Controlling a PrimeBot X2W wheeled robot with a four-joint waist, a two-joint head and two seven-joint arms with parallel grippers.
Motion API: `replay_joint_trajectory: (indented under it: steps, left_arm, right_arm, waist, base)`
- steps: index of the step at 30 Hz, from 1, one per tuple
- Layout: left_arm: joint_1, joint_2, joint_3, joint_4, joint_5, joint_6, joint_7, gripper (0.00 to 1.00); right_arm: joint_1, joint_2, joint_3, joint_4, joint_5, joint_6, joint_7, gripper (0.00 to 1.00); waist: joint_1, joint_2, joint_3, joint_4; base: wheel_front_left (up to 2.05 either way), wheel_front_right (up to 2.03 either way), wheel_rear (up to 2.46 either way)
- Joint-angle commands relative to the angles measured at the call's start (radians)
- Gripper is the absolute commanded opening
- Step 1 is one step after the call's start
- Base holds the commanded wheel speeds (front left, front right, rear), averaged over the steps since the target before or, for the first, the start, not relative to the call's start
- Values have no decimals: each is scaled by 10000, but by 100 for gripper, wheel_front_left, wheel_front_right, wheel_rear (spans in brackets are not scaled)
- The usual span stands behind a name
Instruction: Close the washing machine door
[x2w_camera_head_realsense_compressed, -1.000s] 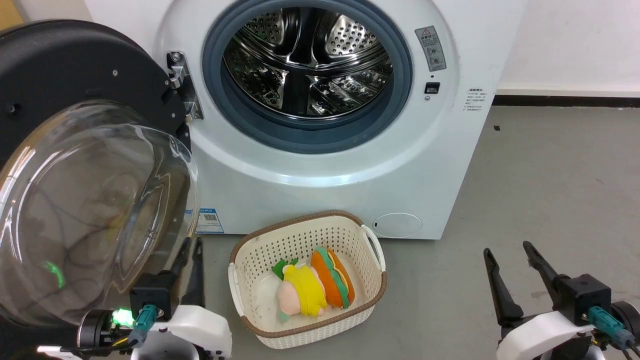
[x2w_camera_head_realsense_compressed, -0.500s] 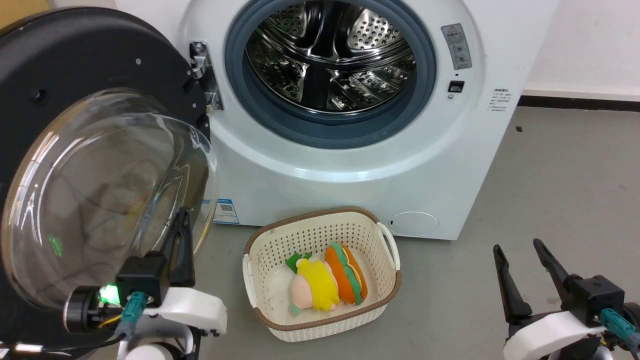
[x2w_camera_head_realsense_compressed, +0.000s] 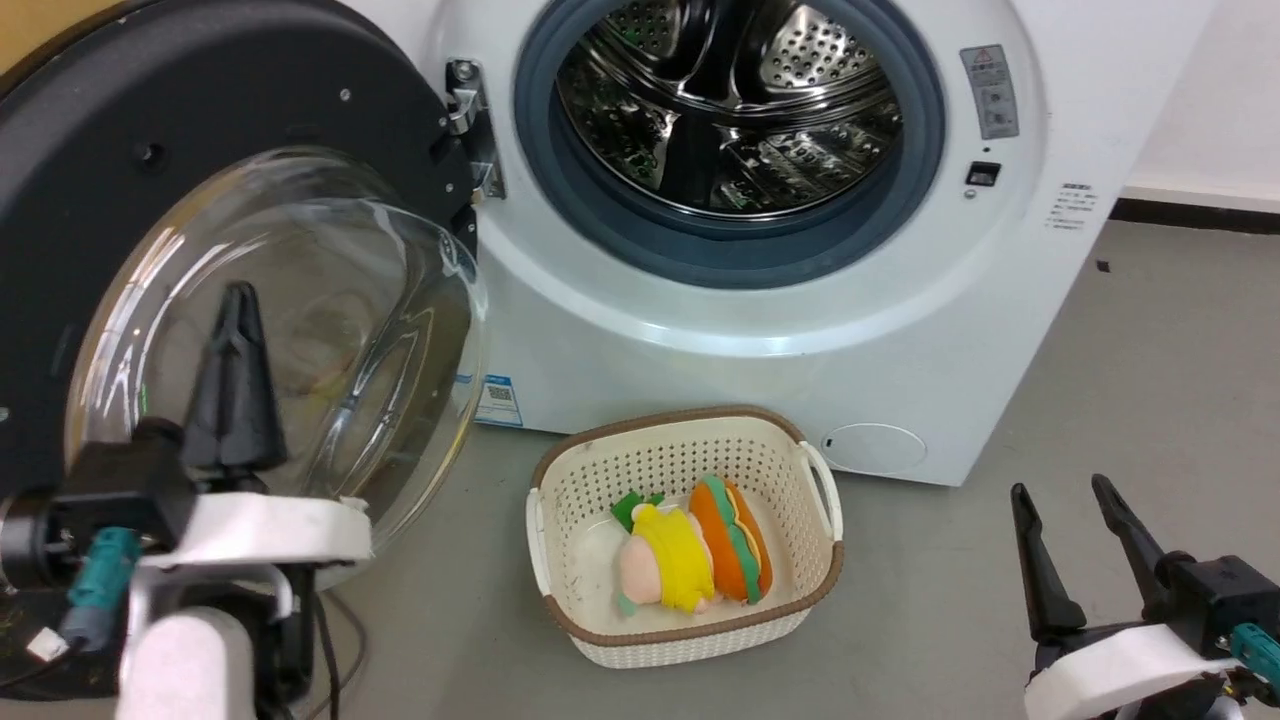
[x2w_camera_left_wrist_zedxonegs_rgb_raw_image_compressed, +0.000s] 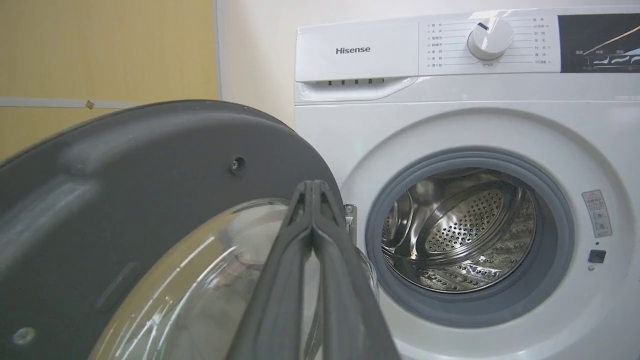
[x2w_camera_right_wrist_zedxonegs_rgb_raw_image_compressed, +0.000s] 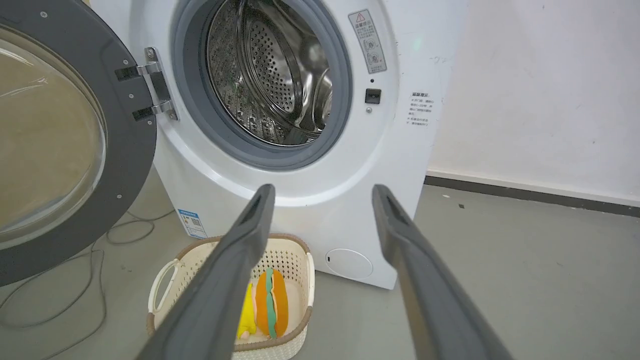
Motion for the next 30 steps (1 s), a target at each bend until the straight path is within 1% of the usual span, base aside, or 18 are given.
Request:
replay_joint_trajectory:
  steps: [1, 11, 17, 24, 28, 30]
  left_arm:
    - [-314, 88, 195, -162, -157, -80, -98, 0]
    - [-1365, 186, 1384, -389, -992, -654, -307, 0]
    - [-1981, 515, 2070, -91, -1822, -827, -359, 0]
    - [-2755, 1117, 2975, 636, -3050, -795, 180, 0]
    - [-3130, 1474, 3403, 1230, -3725, -696, 711, 0]
    - [-3347, 1554, 3607, 1610, -4210, -610, 1074, 0]
  right_arm:
    - [-119, 19, -73, 17, 60, 31, -131, 100]
    - [-153, 23, -339, 106, 139, 35, -340, 100]
    - [-170, 25, -519, 172, 183, 38, -465, 100]
    - [-209, 28, -690, 249, 261, 41, -611, 100]
    - [-219, 30, -786, 294, 294, 43, -694, 100]
    - [-233, 31, -840, 312, 305, 44, -736, 100]
  waist:
    - [0, 0, 39, 125]
    - [0, 0, 203, 781]
    - [0, 0, 309, 1196]
    - [0, 0, 444, 1613]
    - [0, 0, 525, 1830]
    - [0, 0, 574, 1932]
  base:
    - [0, 0, 0]
    - [0, 0, 0]
    - [0, 0, 0]
    - [0, 0, 0]
    - [0, 0, 0]
    - [0, 0, 0]
